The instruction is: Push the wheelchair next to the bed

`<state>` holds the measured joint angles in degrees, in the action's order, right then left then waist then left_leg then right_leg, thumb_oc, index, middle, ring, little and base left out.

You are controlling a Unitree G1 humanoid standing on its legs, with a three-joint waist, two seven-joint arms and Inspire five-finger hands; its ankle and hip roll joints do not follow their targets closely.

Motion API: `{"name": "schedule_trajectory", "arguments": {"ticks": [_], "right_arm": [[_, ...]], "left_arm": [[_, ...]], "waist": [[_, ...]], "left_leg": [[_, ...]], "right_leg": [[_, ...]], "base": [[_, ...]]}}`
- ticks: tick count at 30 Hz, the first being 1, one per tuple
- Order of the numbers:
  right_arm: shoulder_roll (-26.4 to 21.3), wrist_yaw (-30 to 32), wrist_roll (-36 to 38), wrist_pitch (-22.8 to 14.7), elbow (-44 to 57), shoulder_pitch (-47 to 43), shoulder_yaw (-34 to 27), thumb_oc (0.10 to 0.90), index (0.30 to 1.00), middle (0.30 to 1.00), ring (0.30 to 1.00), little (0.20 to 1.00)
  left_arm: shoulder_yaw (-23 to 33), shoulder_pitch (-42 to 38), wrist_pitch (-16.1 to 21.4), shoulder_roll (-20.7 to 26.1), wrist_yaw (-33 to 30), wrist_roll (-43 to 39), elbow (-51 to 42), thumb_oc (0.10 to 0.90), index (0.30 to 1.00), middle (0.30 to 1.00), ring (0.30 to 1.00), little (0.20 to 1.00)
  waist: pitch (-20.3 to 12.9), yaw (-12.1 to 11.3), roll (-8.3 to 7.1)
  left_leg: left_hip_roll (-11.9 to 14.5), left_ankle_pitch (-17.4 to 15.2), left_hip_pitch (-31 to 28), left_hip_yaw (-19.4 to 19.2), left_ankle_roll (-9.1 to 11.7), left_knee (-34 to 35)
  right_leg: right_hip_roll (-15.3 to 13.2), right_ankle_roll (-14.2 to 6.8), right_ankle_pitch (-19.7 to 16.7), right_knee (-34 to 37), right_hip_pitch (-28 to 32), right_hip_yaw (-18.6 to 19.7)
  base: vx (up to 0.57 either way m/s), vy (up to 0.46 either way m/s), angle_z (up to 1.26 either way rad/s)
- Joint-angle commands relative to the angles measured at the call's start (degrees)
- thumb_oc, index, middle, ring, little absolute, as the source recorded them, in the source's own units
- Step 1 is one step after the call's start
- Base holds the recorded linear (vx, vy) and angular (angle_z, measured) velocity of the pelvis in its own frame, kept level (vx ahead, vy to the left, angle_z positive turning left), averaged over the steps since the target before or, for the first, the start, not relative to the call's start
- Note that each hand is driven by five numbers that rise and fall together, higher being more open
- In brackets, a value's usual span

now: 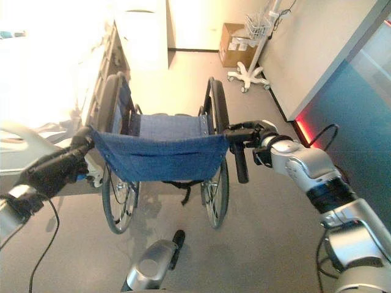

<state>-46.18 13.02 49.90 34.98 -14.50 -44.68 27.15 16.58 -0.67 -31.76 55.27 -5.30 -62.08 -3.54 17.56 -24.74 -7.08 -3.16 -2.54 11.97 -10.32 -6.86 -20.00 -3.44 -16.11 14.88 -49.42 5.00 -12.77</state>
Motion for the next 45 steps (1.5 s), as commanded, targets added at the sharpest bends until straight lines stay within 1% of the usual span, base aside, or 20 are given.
{"name": "schedule_trajectory", "arguments": {"ticks": [1, 5, 6, 7, 13, 16, 20, 23, 24, 26, 28, 31, 32, 34, 36, 39, 41, 42, 44, 45], "right_arm": [[1.3, -3.3, 2.1, -9.6, 8.1, -1.9, -1.0, 0.400, 0.300, 0.300, 0.300, 0.300], [-0.7, -3.2, 0.3, -8.3, 10.2, -0.3, -2.6, 0.400, 0.300, 0.300, 0.300, 0.300], [-1.9, -4.4, -0.4, -8.3, 10.0, -0.3, -3.5, 0.400, 0.300, 0.300, 0.300, 0.300], [-2.9, -5.3, -0.6, -8.4, 9.6, -0.5, -4.0, 0.400, 0.300, 0.300, 0.300, 0.300], [-7.5, -3.2, 3.0, -7.9, 11.7, -3.8, -5.2, 0.400, 0.300, 0.300, 0.300, 0.300], [-7.9, -1.2, 5.4, -4.5, 15.1, -4.1, -6.8, 0.400, 0.300, 0.300, 0.300, 0.300], [-9.7, -3.6, 6.3, -3.6, 14.3, -4.5, -6.4, 0.400, 0.300, 0.300, 0.300, 0.300], [-10.5, -5.5, 5.7, -2.7, 13.5, -5.0, -4.7, 0.400, 0.300, 0.300, 0.300, 0.300], [-10.3, -6.2, 4.5, -3.1, 13.1, -5.3, -3.2, 0.400, 0.300, 0.300, 0.300, 0.300], [-10.2, -6.6, 3.9, -4.0, 13.3, -5.5, -1.5, 0.400, 0.300, 0.300, 0.300, 0.300], [-10.2, -6.4, 4.5, -4.2, 14.0, -5.7, -0.9, 0.400, 0.300, 0.300, 0.300, 0.300], [-8.2, -7.0, 2.4, -3.9, 14.5, -6.4, -0.5, 0.400, 0.300, 0.300, 0.300, 0.300], [-7.0, -6.5, 2.3, -3.8, 13.8, -7.8, 0.4, 0.400, 0.300, 0.300, 0.300, 0.300], [-5.4, -5.8, 2.0, -3.8, 12.4, -9.1, 0.9, 0.400, 0.300, 0.300, 0.300, 0.300], [-3.4, -4.2, 1.1, -3.8, 11.0, -9.5, 1.2, 0.400, 0.300, 0.300, 0.300, 0.300], [-2.5, -2.3, 0.1, -4.5, 10.6, -7.8, 0.9, 0.400, 0.300, 0.300, 0.300, 0.300], [-2.3, -2.6, -1.0, -5.2, 10.6, -6.4, 0.1, 0.400, 0.300, 0.300, 0.300, 0.300], [-1.2, -3.8, -2.2, -6.0, 9.5, -5.7, -0.6, 0.400, 0.300, 0.300, 0.300, 0.300], [-0.9, -4.7, -2.5, -6.4, 9.0, -5.3, -0.8, 0.400, 0.300, 0.300, 0.300, 0.300], [-0.5, -5.7, -3.6, -6.7, 8.4, -4.3, -1.4, 0.400, 0.300, 0.300, 0.300, 0.300]], "left_arm": [[-2.3, -5.0, 2.6, 4.6, 5.6, -5.5, -4.0, 0.400, 0.300, 0.300, 0.300, 0.300], [-4.4, -7.8, 3.8, 7.8, 6.6, -9.9, -1.9, 0.400, 0.300, 0.300, 0.300, 0.300], [-4.6, -7.9, 4.7, 8.0, 7.1, -10.7, -1.6, 0.400, 0.300, 0.300, 0.300, 0.300], [-4.7, -8.0, 5.1, 7.9, 7.0, -11.2, -1.7, 0.400, 0.300, 0.300, 0.300, 0.300], [-4.4, -7.3, 9.2, 8.1, 6.3, -11.3, -3.5, 0.400, 0.300, 0.300, 0.300, 0.300], [-2.9, -6.0, 8.6, 7.2, 6.1, -9.6, -4.5, 0.400, 0.300, 0.300, 0.300, 0.300], [-2.0, -2.0, 9.0, 4.2, 6.6, -7.9, -6.4, 0.400, 0.300, 0.300, 0.300, 0.300], [-1.4, 0.4, 8.7, 1.6, 5.0, -8.1, -8.4, 0.400, 0.300, 0.300, 0.300, 0.300], [-1.3, 1.5, 8.6, 0.6, 4.0, -8.3, -9.3, 0.400, 0.300, 0.300, 0.300, 0.300], [-0.8, 3.1, 9.1, -0.5, 2.6, -8.7, -10.6, 0.400, 0.300, 0.300, 0.300, 0.300], [0.0, 4.0, 9.2, -1.1, 2.2, -8.7, -10.8, 0.400, 0.300, 0.300, 0.300, 0.300], [2.2, 5.8, 9.9, -1.3, 3.1, -8.4, -9.5, 0.400, 0.300, 0.300, 0.300, 0.300], [3.5, 6.8, 10.1, -0.7, 3.7, -8.8, -8.9, 0.400, 0.300, 0.300, 0.300, 0.300], [3.8, 7.1, 10.1, -0.6, 5.0, -8.5, -8.3, 0.400, 0.300, 0.300, 0.300, 0.300], [3.1, 7.0, 10.1, -1.1, 6.5, -6.9, -8.1, 0.400, 0.300, 0.300, 0.300, 0.300], [0.9, 5.1, 10.2, -1.6, 7.5, -5.0, -8.9, 0.400, 0.300, 0.300, 0.300, 0.300], [0.3, 4.3, 10.4, -1.7, 8.1, -4.2, -8.9, 0.400, 0.300, 0.300, 0.300, 0.300], [1.0, 3.6, 9.6, -1.0, 8.2, -4.6, -8.6, 0.400, 0.300, 0.300, 0.300, 0.300], [1.5, 3.1, 9.0, -0.1, 7.5, -6.1, -8.2, 0.400, 0.300, 0.300, 0.300, 0.300], [2.4, 2.3, 6.9, 0.8, 7.5, -7.2, -7.2, 0.400, 0.300, 0.300, 0.300, 0.300]], "waist": [[-6.1, 3.7, 1.01], [-6.4, 6.5, 2.82], [-5.6, 7.3, 3.53], [-5.0, 7.8, 3.93], [-1.7, 11.2, 2.64], [-1.0, 11.5, 1.40], [-3.4, 12.0, 0.35], [-5.0, 12.4, 0.08], [-4.7, 12.1, -0.23], [-3.9, 11.3, -0.41], [-3.3, 10.7, -0.19], [-2.3, 8.0, 0.40], [-2.6, 6.7, 0.93], [-2.7, 5.5, 1.31], [-3.0, 4.0, 2.28], [-3.8, 3.8, 2.87], [-4.1, 3.6, 2.44], [-5.3, 3.2, 1.78], [-5.7, 2.6, 1.20], [-6.4, 1.8, 0.00]], "left_leg": [[-5.6, 4.5, -0.1, 5.5, 2.0, 11.8], [-5.6, 3.6, 1.6, 6.4, 3.3, 8.2], [-5.1, 3.2, 1.9, 6.9, 4.4, 6.2], [-4.8, 2.8, 2.0, 7.5, 4.9, 4.8], [-3.0, -6.2, -5.8, 13.0, 5.7, 3.2], [-0.9, -10.2, -9.6, 14.9, 6.1, 1.6], [0.6, -8.5, -10.3, 16.7, 7.0, -3.4], [2.7, -0.8, -10.3, 16.4, 9.7, -12.6], [2.3, 3.8, -6.9, 15.5, 10.7, -23.5], [-0.6, 4.9, -1.4, 14.4, 10.8, -34.6], [-1.5, 4.4, 1.4, 13.7, 10.3, -36.5], [-2.8, 3.0, 3.7, 12.5, 9.1, -24.3], [-1.8, 4.0, 3.1, 11.2, 8.9, -14.3], [-1.0, 5.7, 3.0, 9.6, 9.2, -6.3], [0.0, 8.1, 4.7, 6.4, 10.8, 2.5], [1.6, 13.0, 7.4, -3.2, 11.5, 11.4], [1.0, 12.2, 7.9, -4.1, 10.9, 10.0], [-0.8, 6.7, 6.4, -4.4, 7.9, 11.5], [-2.0, 4.3, 6.1, -3.6, 6.1, 10.3], [-3.3, 1.7, 5.4, -3.3, 3.3, 9.1]], "right_leg": [[8.0, 3.1, -20.0, 11.0, 2.7, -1.1], [3.9, 8.0, -10.7, 25.6, 2.3, -0.2], [2.8, 10.0, -7.5, 33.5, 1.5, 0.2], [2.3, 10.7, -7.0, 37.5, 1.4, 0.2], [-7.6, 5.0, -23.4, 51.4, -11.0, 0.8], [-8.0, 4.2, -24.3, 49.5, -12.9, 0.6], [-5.6, 5.3, -21.0, 45.8, -12.2, 0.4], [-3.7, 8.8, -18.4, 44.6, -11.1, -1.3], [-3.1, 11.0, -17.2, 44.6, -9.3, -2.9], [-2.3, 12.6, -16.0, 44.2, -7.6, -4.2], [-1.3, 13.2, -15.4, 43.9, -6.6, -4.7], [0.9, 12.9, -14.3, 44.5, -3.2, -4.9], [2.1, 13.0, -13.3, 45.0, -1.5, -5.5], [3.3, 13.4, -12.0, 45.8, 0.3, -6.6], [6.0, 14.1, -8.7, 45.9, 3.4, -8.1], [9.0, 15.9, -5.0, 45.7, 7.6, -10.8], [9.1, 16.3, -3.5, 44.7, 8.2, -11.2], [8.9, 15.5, -1.6, 42.0, 8.3, -11.1], [8.7, 15.3, -0.1, 40.2, 8.9, -10.9], [7.5, 12.9, -2.8, 34.2, 8.9, -11.5]], "base": [[0.32, -0.007, 0.09], [0.24, -0.031, 0.16], [0.16, -0.092, 0.23], [0.17, -0.113, 0.33], [0.25, -0.282, 0.48], [0.51, -0.335, 0.42], [0.47, -0.189, 0.43], [0.36, -0.164, 0.62], [0.23, -0.188, 0.40], [0.25, -0.200, -0.06], [0.29, -0.162, -0.43], [0.36, -0.114, 0.09], [0.41, -0.085, 0.05], [0.34, -0.078, -0.16], [0.42, -0.114, -0.09], [0.43, -0.119, 0.19], [0.40, -0.036, 0.18], [0.39, 0.025, 0.20], [0.45, 0.015, 0.10], [0.48, 0.009, -0.18]]}}
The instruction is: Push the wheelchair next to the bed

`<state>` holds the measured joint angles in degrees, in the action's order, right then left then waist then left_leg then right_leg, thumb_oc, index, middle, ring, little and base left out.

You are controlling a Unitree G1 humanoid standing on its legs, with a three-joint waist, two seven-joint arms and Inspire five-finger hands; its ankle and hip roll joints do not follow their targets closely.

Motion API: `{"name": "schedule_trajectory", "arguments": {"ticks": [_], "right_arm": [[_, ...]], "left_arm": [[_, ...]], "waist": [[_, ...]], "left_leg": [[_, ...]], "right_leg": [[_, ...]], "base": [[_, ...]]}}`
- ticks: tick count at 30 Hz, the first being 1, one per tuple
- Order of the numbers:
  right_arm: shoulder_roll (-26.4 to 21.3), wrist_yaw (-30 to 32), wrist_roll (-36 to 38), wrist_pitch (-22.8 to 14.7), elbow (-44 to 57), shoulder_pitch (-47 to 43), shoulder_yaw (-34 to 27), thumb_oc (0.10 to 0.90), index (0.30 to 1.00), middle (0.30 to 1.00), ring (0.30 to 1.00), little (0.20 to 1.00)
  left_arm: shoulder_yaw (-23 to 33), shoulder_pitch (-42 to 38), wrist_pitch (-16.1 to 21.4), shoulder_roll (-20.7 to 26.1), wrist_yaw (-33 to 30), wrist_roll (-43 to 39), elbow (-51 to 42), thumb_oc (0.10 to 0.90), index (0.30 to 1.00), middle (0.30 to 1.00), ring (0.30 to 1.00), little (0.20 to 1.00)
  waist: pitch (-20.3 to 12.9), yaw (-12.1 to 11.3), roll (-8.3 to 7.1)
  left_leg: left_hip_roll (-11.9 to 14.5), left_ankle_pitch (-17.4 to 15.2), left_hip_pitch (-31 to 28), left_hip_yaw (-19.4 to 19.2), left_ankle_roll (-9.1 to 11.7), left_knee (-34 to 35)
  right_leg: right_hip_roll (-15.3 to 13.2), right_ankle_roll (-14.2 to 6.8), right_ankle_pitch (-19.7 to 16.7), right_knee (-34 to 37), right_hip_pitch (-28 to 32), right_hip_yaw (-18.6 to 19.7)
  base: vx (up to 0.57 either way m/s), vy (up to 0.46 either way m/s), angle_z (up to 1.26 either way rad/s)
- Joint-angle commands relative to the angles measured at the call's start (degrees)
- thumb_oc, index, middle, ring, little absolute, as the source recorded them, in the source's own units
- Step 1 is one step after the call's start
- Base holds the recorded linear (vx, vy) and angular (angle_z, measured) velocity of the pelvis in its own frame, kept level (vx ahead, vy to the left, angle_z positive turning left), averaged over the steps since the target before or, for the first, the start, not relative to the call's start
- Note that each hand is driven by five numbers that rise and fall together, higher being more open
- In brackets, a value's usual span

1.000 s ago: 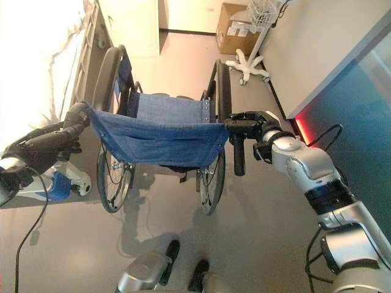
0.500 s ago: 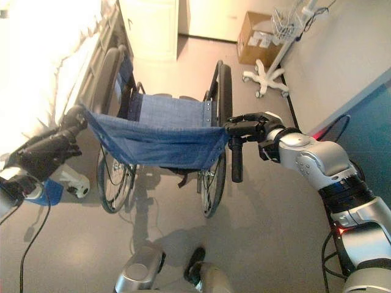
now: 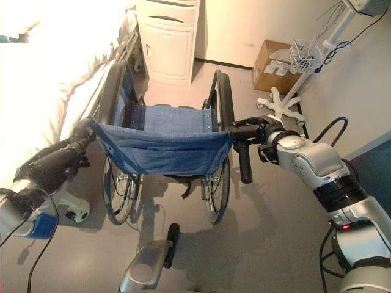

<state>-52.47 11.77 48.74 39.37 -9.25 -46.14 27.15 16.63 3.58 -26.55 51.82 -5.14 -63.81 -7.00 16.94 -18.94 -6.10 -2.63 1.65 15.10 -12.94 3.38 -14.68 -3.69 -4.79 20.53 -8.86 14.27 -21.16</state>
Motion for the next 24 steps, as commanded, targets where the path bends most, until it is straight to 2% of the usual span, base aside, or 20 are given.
{"name": "schedule_trajectory", "arguments": {"ticks": [1, 2, 3, 5, 6, 7, 8, 9, 11, 12, 15, 17, 18, 21, 24], "right_arm": [[5.9, -4.5, -2.6, -11.2, 3.0, -2.7, -1.5, 0.400, 0.300, 0.300, 0.300, 0.300], [6.2, -4.9, -2.8, -11.9, 2.0, -2.6, -1.5, 0.400, 0.300, 0.300, 0.300, 0.300], [6.2, -5.0, -2.8, -12.2, 1.8, -2.7, -1.4, 0.400, 0.300, 0.300, 0.300, 0.300], [6.0, -5.4, -2.6, -12.8, 1.5, -3.0, -1.4, 0.400, 0.300, 0.300, 0.300, 0.300], [5.8, -5.8, -2.9, -13.1, 1.9, -2.9, -1.1, 0.400, 0.300, 0.300, 0.300, 0.300], [5.8, -5.9, -3.0, -13.1, 2.0, -2.8, -1.2, 0.400, 0.300, 0.300, 0.300, 0.300], [5.2, -5.8, -3.3, -12.9, 2.9, -2.5, -1.3, 0.400, 0.300, 0.300, 0.300, 0.300], [3.5, -5.1, -3.0, -12.8, 4.3, -1.7, -1.8, 0.400, 0.300, 0.300, 0.300, 0.300], [2.3, -5.1, -3.0, -13.1, 4.5, -1.0, -3.3, 0.400, 0.300, 0.300, 0.300, 0.300], [1.9, -4.8, -2.6, -13.5, 4.1, -1.4, -3.5, 0.400, 0.300, 0.300, 0.300, 0.300], [1.2, -3.8, -0.6, -13.5, 3.6, -2.4, -3.2, 0.400, 0.300, 0.300, 0.300, 0.300], [-0.2, -4.0, 1.2, -12.0, 4.1, -2.8, -3.3, 0.400, 0.300, 0.300, 0.300, 0.300], [-0.4, -4.0, 1.4, -11.8, 4.2, -2.9, -3.2, 0.400, 0.300, 0.300, 0.300, 0.300], [-2.2, -4.5, 3.1, -10.7, 4.5, -2.9, -3.5, 0.400, 0.300, 0.300, 0.300, 0.300], [-1.5, -3.8, 3.2, -10.0, 4.7, -3.4, -3.0, 0.400, 0.300, 0.300, 0.300, 0.300]], "left_arm": [[2.5, -2.1, 1.3, 4.4, 7.3, -5.6, -3.6, 0.400, 0.300, 0.300, 0.300, 0.300], [2.2, -3.0, 0.6, 4.7, 8.2, -5.0, -2.1, 0.400, 0.300, 0.300, 0.300, 0.300], [2.0, -3.3, 0.6, 4.8, 8.4, -4.8, -1.8, 0.400, 0.300, 0.300, 0.300, 0.300], [1.3, -4.5, 0.2, 5.6, 8.5, -4.7, -0.8, 0.400, 0.300, 0.300, 0.300, 0.300], [0.1, -6.0, 0.1, 6.2, 7.2, -5.5, -0.4, 0.400, 0.300, 0.300, 0.300, 0.300], [0.0, -6.1, 0.0, 6.3, 7.1, -5.5, -0.3, 0.400, 0.300, 0.300, 0.300, 0.300], [-0.6, -6.9, 0.2, 6.9, 6.5, -6.3, -0.3, 0.400, 0.300, 0.300, 0.300, 0.300], [-0.9, -7.9, 0.4, 8.6, 5.9, -8.5, -0.6, 0.400, 0.300, 0.300, 0.300, 0.300], [-1.4, -9.4, 0.8, 10.3, 5.5, -10.5, -0.5, 0.400, 0.300, 0.300, 0.300, 0.300], [-2.3, -10.9, 1.4, 11.1, 5.3, -11.4, 0.0, 0.400, 0.300, 0.300, 0.300, 0.300], [-4.6, -13.7, 2.1, 12.1, 5.3, -11.8, 1.3, 0.400, 0.300, 0.300, 0.300, 0.300], [-4.9, -13.5, 1.5, 11.3, 5.6, -10.7, 0.3, 0.400, 0.300, 0.300, 0.300, 0.300], [-4.8, -13.2, 1.5, 11.2, 5.5, -10.7, 0.1, 0.400, 0.300, 0.300, 0.300, 0.300], [-2.4, -8.7, 1.5, 9.7, 4.6, -10.1, -3.0, 0.400, 0.300, 0.300, 0.300, 0.300], [-1.7, -6.3, 2.3, 8.1, 4.6, -8.8, -4.1, 0.400, 0.300, 0.300, 0.300, 0.300]], "waist": [[-5.8, -4.1, -1.17], [-6.2, -4.0, -1.54], [-6.2, -4.0, -1.60], [-6.3, -3.8, -1.45], [-6.3, -2.6, -0.93], [-6.2, -2.5, -0.96], [-6.3, -1.7, -0.12], [-5.8, -0.7, 1.23], [-4.4, 0.4, 2.18], [-3.4, 1.2, 2.52], [-2.2, 2.7, 2.16], [-2.3, 2.9, 1.10], [-2.4, 3.0, 1.02], [-3.6, 2.6, -0.46], [-4.0, 2.4, -0.78]], "left_leg": [[-4.1, -2.9, 2.0, -0.8, -7.4, 3.9], [-5.2, -3.3, -0.5, 0.9, -8.8, 5.8], [-5.6, -3.3, -1.0, 1.3, -9.1, 6.4], [-4.8, -2.4, -1.6, 2.3, -9.8, 6.5], [-4.5, -2.6, -2.1, 4.6, -9.3, 5.2], [-4.6, -2.6, -2.1, 4.8, -9.3, 5.1], [-4.0, -2.4, -2.3, 5.9, -8.8, 4.5], [-3.3, -2.4, -2.5, 8.1, -7.5, 2.9], [-2.7, -3.7, -3.8, 10.9, -6.3, 1.5], [-2.4, -4.8, -5.3, 12.9, -5.6, 1.3], [-1.4, -6.5, -7.1, 16.1, -5.0, 1.3], [-0.3, -7.0, -8.8, 17.0, -4.1, 1.8], [-0.2, -7.0, -9.0, 17.1, -4.0, 1.9], [1.1, -7.1, -10.8, 17.0, -2.7, 3.2], [2.5, -6.6, -11.7, 16.3, -1.8, 4.7]], "right_leg": [[7.4, 0.8, -9.1, -7.7, -0.6, -3.2], [6.2, -4.5, -16.4, -19.6, -3.2, -3.2], [5.7, -5.6, -17.4, -21.5, -4.0, -3.1], [6.7, -8.8, -25.0, -28.7, -7.2, -1.7], [4.2, -8.8, -26.4, -30.1, -11.0, 0.9], [3.9, -8.8, -26.1, -30.1, -11.2, 0.9], [1.6, -6.7, -21.6, -27.8, -11.9, 0.8], [-1.3, -3.8, -17.1, -19.4, -12.8, 1.4], [-4.0, -2.7, -17.1, -9.3, -13.9, 2.5], [-5.5, -2.9, -19.0, -4.8, -15.4, 3.5], [-6.2, -4.2, -22.2, -1.6, -18.1, 6.1], [-5.5, -4.8, -21.7, 1.0, -16.8, 5.2], [-5.4, -4.8, -21.8, 1.3, -16.5, 5.0], [-5.0, -4.9, -22.1, 5.5, -14.2, 4.4], [-4.7, -4.4, -22.1, 7.3, -12.8, 3.7]], "base": [[0.55, 0.083, -0.25], [0.35, 0.097, -0.05], [0.34, 0.047, 0.38], [0.21, -0.047, 0.79], [0.23, -0.038, 0.49], [0.28, -0.069, 0.19], [0.21, -0.145, -0.10], [0.25, -0.220, -0.12], [0.13, -0.268, 0.25], [0.04, -0.266, 0.74], [0.06, -0.220, 0.93], [0.18, -0.198, 1.35], [0.23, -0.162, 1.30], [0.15, -0.112, 0.61], [0.07, -0.062, 0.13]]}}
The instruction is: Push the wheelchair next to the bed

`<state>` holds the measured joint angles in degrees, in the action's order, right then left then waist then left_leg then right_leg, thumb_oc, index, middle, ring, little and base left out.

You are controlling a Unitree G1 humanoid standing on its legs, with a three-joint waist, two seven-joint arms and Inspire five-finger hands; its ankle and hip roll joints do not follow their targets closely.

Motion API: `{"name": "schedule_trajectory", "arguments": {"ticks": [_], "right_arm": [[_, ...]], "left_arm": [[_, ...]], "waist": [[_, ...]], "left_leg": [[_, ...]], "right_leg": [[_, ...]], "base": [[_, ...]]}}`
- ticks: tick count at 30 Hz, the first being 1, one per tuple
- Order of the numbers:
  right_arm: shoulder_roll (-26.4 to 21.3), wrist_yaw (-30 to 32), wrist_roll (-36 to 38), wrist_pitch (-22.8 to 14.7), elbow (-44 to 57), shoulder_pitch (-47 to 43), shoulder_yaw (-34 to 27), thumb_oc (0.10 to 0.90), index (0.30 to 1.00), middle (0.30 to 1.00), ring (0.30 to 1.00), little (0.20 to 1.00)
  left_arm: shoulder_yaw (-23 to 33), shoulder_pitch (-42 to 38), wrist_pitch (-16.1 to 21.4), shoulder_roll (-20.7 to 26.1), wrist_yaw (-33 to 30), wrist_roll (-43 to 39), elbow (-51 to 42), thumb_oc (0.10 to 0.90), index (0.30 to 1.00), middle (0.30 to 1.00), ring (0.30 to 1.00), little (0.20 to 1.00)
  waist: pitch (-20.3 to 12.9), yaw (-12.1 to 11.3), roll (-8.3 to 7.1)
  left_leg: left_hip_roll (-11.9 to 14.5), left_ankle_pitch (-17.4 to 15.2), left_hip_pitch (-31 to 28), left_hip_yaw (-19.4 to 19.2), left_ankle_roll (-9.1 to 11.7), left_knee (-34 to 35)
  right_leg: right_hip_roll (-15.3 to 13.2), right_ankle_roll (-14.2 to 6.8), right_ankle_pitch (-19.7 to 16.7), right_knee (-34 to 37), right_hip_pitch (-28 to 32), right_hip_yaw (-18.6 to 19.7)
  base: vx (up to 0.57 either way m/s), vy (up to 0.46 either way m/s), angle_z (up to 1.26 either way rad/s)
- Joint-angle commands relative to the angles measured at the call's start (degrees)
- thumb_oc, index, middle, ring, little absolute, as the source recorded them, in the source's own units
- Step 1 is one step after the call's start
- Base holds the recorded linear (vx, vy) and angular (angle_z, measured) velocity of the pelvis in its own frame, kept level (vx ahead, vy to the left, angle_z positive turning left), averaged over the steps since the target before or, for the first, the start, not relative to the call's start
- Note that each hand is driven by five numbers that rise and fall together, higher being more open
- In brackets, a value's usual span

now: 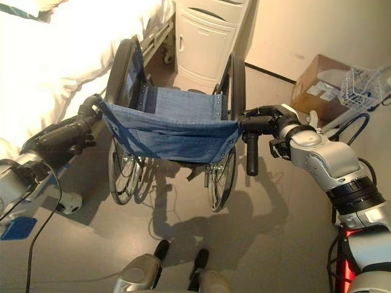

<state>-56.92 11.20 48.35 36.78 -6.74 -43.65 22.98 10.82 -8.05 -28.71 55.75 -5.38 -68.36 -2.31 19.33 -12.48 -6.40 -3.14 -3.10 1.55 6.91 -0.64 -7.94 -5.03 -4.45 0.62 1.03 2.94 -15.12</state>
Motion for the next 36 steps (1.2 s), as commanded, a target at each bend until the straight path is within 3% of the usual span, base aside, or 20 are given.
{"name": "schedule_trajectory", "arguments": {"ticks": [1, 12, 13, 14, 15, 16, 17, 18, 19, 28, 36], "right_arm": [[3.1, -3.1, 3.5, -7.3, 2.3, -6.0, 1.3, 0.400, 0.300, 0.300, 0.300, 0.300], [4.6, 0.3, 3.9, -6.6, 3.6, -4.0, 1.0, 0.400, 0.300, 0.300, 0.300, 0.300], [4.7, 0.4, 3.9, -6.6, 3.6, -3.9, 0.9, 0.400, 0.300, 0.300, 0.300, 0.300], [5.0, 0.6, 3.6, -6.6, 3.7, -3.8, 0.6, 0.438, 0.356, 0.356, 0.356, 0.356], [5.1, 1.0, 3.5, -6.5, 3.8, -3.6, 0.5, 0.519, 0.479, 0.479, 0.479, 0.479], [5.0, 1.5, 3.6, -6.3, 4.0, -3.5, 0.4, 0.621, 0.632, 0.632, 0.632, 0.632], [4.8, 1.9, 3.8, -6.1, 4.2, -3.3, 0.2, 0.800, 0.900, 0.900, 0.900, 0.900], [4.7, 2.1, 3.8, -6.0, 4.4, -3.1, 0.2, 0.800, 0.900, 0.900, 0.900, 0.900], [4.2, 2.3, 4.0, -6.0, 4.7, -2.7, -0.2, 0.800, 0.900, 0.900, 0.900, 0.900], [1.4, 3.1, 4.0, -7.0, 6.1, -1.1, -2.7, 0.800, 0.900, 0.900, 0.900, 0.900], [-1.3, 4.3, 5.2, -7.9, 7.3, 2.2, -7.4, 0.800, 0.900, 0.900, 0.900, 0.900]], "left_arm": [[4.2, 5.6, 4.6, 3.8, 4.6, -4.0, -9.0, 0.400, 0.300, 0.300, 0.300, 0.300], [5.1, 6.4, 4.8, 2.3, 3.1, -2.0, -8.7, 0.400, 0.300, 0.300, 0.300, 0.300], [5.2, 6.4, 4.8, 2.4, 3.2, -1.8, -8.6, 0.447, 0.371, 0.371, 0.371, 0.371], [5.3, 6.3, 4.8, 2.2, 3.3, -1.1, -8.2, 0.524, 0.486, 0.486, 0.486, 0.486], [5.3, 6.2, 4.9, 2.1, 3.4, -0.6, -7.9, 0.576, 0.564, 0.564, 0.564, 0.564], [5.5, 6.3, 4.9, 2.3, 3.4, -0.5, -7.7, 0.595, 0.592, 0.592, 0.592, 0.592], [5.7, 6.3, 4.9, 2.5, 3.2, -0.6, -7.7, 0.717, 0.775, 0.775, 0.775, 0.775], [5.9, 6.4, 4.9, 2.6, 3.0, -0.5, -7.7, 0.775, 0.862, 0.862, 0.862, 0.862], [6.4, 6.5, 4.9, 2.8, 2.7, -0.5, -7.7, 0.800, 0.900, 0.900, 0.900, 0.900], [7.5, 5.9, 6.1, 3.7, 2.2, 2.3, -6.4, 0.800, 0.900, 0.900, 0.900, 0.900], [13.3, 7.7, 9.7, 7.0, 1.6, 8.3, -5.4, 0.800, 0.900, 0.900, 0.900, 0.900]], "waist": [[-6.5, -4.0, -0.48], [-6.9, -3.1, 0.24], [-6.9, -3.1, 0.27], [-6.9, -3.0, 0.34], [-6.9, -3.0, 0.38], [-7.0, -2.8, 0.42], [-7.1, -2.8, 0.45], [-7.2, -2.7, 0.46], [-7.4, -2.6, 0.41], [-8.1, -1.4, 0.47], [-8.9, -1.1, 0.86]], "left_leg": [[3.2, -1.7, 1.6, -3.8, 2.4, -1.8], [4.9, -1.0, -0.4, -8.1, 3.2, 0.1], [5.0, -1.0, -0.4, -8.1, 3.2, 0.1], [5.0, -0.9, -0.6, -8.1, 3.2, 0.5], [5.1, -0.9, -0.8, -8.1, 3.2, 0.8], [5.2, -0.6, -1.3, -8.1, 3.1, 1.7], [5.3, -0.3, -1.7, -8.2, 3.1, 2.5], [5.3, -0.2, -1.9, -8.3, 3.1, 3.0], [5.4, 0.0, -2.3, -8.5, 3.1, 3.8], [5.9, 0.9, -3.8, -9.7, 3.3, 6.8], [6.1, 1.1, -4.4, -10.1, 3.6, 7.6]], "right_leg": [[-3.2, -4.7, -2.1, -2.3, -1.2, -2.4], [-3.6, -4.3, -1.8, -1.2, 1.0, -4.8], [-3.6, -4.3, -1.7, -1.3, 1.0, -4.8], [-3.5, -4.3, -1.7, -1.3, 1.1, -4.7], [-3.5, -4.3, -1.6, -1.3, 1.1, -4.7], [-3.4, -4.4, -1.6, -1.2, 1.3, -4.6], [-3.3, -4.4, -1.6, -1.0, 1.4, -4.6], [-3.3, -4.5, -1.6, -0.9, 1.5, -4.6], [-3.2, -4.5, -1.7, -0.7, 1.6, -4.6], [-2.7, -4.5, -1.5, 0.0, 2.0, -4.7], [-2.2, -4.1, -1.1, 1.0, 3.2, -4.7]], "base": [[0.08, -0.043, 0.02], [0.03, 0.005, 0.03], [-0.01, 0.014, 0.03], [-0.01, 0.013, 0.05], [-0.02, 0.018, 0.08], [-0.01, 0.018, 0.09], [-0.01, 0.017, 0.07], [-0.01, 0.014, 0.04], [0.00, 0.000, 0.00], [-0.01, -0.002, 0.00], [0.00, 0.000, 0.00]]}}
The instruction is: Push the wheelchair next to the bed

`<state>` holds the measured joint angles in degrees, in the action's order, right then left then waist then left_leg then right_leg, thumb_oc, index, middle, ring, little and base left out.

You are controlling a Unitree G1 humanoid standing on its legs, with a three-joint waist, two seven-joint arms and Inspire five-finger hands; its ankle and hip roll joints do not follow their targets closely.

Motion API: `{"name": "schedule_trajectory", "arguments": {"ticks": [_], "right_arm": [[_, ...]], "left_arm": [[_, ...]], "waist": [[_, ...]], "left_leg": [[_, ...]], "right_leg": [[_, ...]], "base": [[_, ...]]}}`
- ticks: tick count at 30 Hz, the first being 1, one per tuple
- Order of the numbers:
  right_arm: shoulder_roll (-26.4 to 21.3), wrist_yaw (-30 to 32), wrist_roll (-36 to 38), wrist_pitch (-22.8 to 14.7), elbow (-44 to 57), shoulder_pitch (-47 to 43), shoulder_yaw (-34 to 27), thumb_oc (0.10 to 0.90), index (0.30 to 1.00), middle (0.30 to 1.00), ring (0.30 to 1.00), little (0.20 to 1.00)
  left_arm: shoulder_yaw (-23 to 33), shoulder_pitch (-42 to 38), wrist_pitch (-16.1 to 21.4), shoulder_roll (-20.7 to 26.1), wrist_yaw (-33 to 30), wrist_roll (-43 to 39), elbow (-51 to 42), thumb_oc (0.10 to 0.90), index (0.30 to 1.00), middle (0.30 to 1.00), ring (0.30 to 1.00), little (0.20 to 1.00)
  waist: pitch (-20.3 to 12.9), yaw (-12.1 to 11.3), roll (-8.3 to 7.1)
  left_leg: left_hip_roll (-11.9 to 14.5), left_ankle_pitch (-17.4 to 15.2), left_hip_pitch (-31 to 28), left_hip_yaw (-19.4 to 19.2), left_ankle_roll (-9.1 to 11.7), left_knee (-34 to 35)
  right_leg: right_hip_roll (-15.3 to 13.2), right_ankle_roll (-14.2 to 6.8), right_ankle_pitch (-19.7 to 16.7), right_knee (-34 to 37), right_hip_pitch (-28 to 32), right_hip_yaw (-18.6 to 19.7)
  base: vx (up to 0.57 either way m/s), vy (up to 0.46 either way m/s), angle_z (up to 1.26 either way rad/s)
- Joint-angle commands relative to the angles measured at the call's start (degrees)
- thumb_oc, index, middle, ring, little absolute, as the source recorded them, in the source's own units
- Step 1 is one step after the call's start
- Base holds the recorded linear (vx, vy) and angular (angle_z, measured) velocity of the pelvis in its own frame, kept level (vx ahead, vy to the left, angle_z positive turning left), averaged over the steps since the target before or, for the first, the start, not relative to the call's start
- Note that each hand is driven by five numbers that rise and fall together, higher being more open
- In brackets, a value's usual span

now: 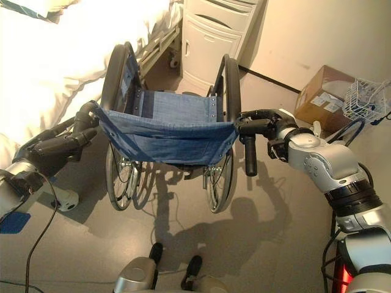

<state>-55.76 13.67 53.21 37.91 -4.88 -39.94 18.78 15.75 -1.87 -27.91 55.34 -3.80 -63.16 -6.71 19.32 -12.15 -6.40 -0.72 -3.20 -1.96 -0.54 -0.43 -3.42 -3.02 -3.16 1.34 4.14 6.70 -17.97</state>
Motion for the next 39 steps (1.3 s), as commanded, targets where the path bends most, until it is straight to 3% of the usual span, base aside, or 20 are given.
{"name": "schedule_trajectory", "arguments": {"ticks": [1, 7, 13, 19, 25, 27, 33, 36, 39], "right_arm": [[-2.8, 2.0, 0.1, -9.5, 5.6, -0.3, -4.8, 0.800, 0.900, 0.900, 0.900, 0.900], [-4.4, 2.7, -2.3, -12.4, 6.9, 6.0, -13.0, 0.800, 0.900, 0.900, 0.900, 0.900], [-6.6, 3.6, -2.4, -11.6, 9.9, 11.5, -20.6, 0.800, 0.900, 0.900, 0.900, 0.900], [-7.3, 6.3, -5.9, -14.1, 11.7, 19.0, -29.2, 0.800, 0.900, 0.900, 0.900, 0.900], [-9.1, 9.7, -10.8, -13.7, 11.9, 24.2, -37.3, 0.800, 0.900, 0.900, 0.900, 0.900], [-9.3, 9.9, -13.5, -11.1, 13.2, 28.5, -41.5, 0.800, 0.900, 0.900, 0.900, 0.900], [-9.0, 8.6, -14.3, -8.4, 13.4, 32.7, -45.1, 0.800, 0.900, 0.900, 0.900, 0.900], [-6.2, 8.5, -14.5, -7.5, 13.0, 34.1, -44.1, 0.800, 0.900, 0.900, 0.900, 0.900], [0.3, 9.7, -18.3, -7.1, 11.5, 39.1, -44.4, 0.800, 0.900, 0.900, 0.900, 0.900]], "left_arm": [[10.1, 2.2, 9.3, 7.8, 0.9, 2.5, -0.5, 0.800, 0.900, 0.900, 0.900, 0.900], [16.9, 7.4, 11.1, 6.7, 0.8, 2.5, -0.1, 0.800, 0.900, 0.900, 0.900, 0.900], [24.1, 12.7, 14.1, 6.8, -0.3, 9.2, 1.3, 0.800, 0.900, 0.900, 0.900, 0.900], [31.5, 18.8, 12.9, 6.7, 2.2, 9.3, 1.6, 0.800, 0.900, 0.900, 0.900, 0.900], [32.5, 20.8, 9.8, 4.5, 2.3, 8.0, 0.6, 0.800, 0.900, 0.900, 0.900, 0.900], [32.5, 21.6, 8.7, 2.4, 1.4, 7.2, -0.5, 0.800, 0.900, 0.900, 0.900, 0.900], [31.1, 21.6, 6.6, 0.7, 0.9, 4.5, -1.1, 0.800, 0.900, 0.900, 0.900, 0.900], [27.6, 21.1, 5.3, -2.3, 0.3, 5.9, -2.1, 0.800, 0.900, 0.900, 0.900, 0.900], [24.8, 23.5, 4.0, -7.6, 0.3, 10.9, -1.8, 0.800, 0.900, 0.900, 0.900, 0.900]], "waist": [[-9.2, -1.3, 1.00], [-9.6, -1.0, 1.49], [-10.3, -0.4, 2.05], [-11.8, 0.3, 2.70], [-12.8, 1.4, 3.18], [-12.9, 2.2, 3.51], [-13.0, 2.9, 4.00], [-12.9, 3.1, 4.07], [-12.6, 3.7, 4.37]], "left_leg": [[3.8, 1.3, -1.0, -2.7, 3.6, 3.2], [4.1, 1.3, -1.1, -2.9, 4.0, 3.4], [4.2, 1.5, -1.4, -3.1, 4.3, 3.9], [4.2, 2.4, -2.2, -3.2, 4.8, 5.1], [4.1, 2.4, -2.4, -3.5, 5.1, 5.3], [4.0, 2.4, -2.6, -3.6, 5.1, 5.6], [4.1, 2.3, -3.0, -4.1, 5.2, 5.9], [4.1, 2.4, -3.1, -4.1, 5.2, 6.2], [4.2, 2.5, -3.2, -4.1, 5.3, 6.4]], "right_leg": [[-4.1, -5.3, -1.6, -2.0, -0.4, -1.9], [-3.8, -4.9, -0.9, -1.9, 0.0, -1.9], [-3.5, -4.6, -0.6, -1.3, 0.4, -1.6], [-3.1, -4.4, -0.9, -0.5, 0.8, -1.1], [-2.8, -4.5, -0.7, -0.2, 0.9, -0.7], [-2.8, -4.5, -0.6, -0.2, 0.9, -0.3], [-2.7, -4.6, -0.5, -0.4, 0.7, 0.1], [-2.7, -4.7, -0.5, -0.2, 0.7, 0.2], [-2.7, -4.6, -0.5, 0.0, 0.6, 0.3]], "base": [[0.00, -0.016, -0.03], [0.00, -0.006, 0.02], [0.01, 0.005, 0.03], [0.01, 0.009, 0.01], [0.00, 0.005, 0.02], [0.00, 0.010, -0.02], [-0.02, 0.002, -0.11], [-0.01, -0.002, -0.09], [-0.01, 0.003, -0.01]]}}
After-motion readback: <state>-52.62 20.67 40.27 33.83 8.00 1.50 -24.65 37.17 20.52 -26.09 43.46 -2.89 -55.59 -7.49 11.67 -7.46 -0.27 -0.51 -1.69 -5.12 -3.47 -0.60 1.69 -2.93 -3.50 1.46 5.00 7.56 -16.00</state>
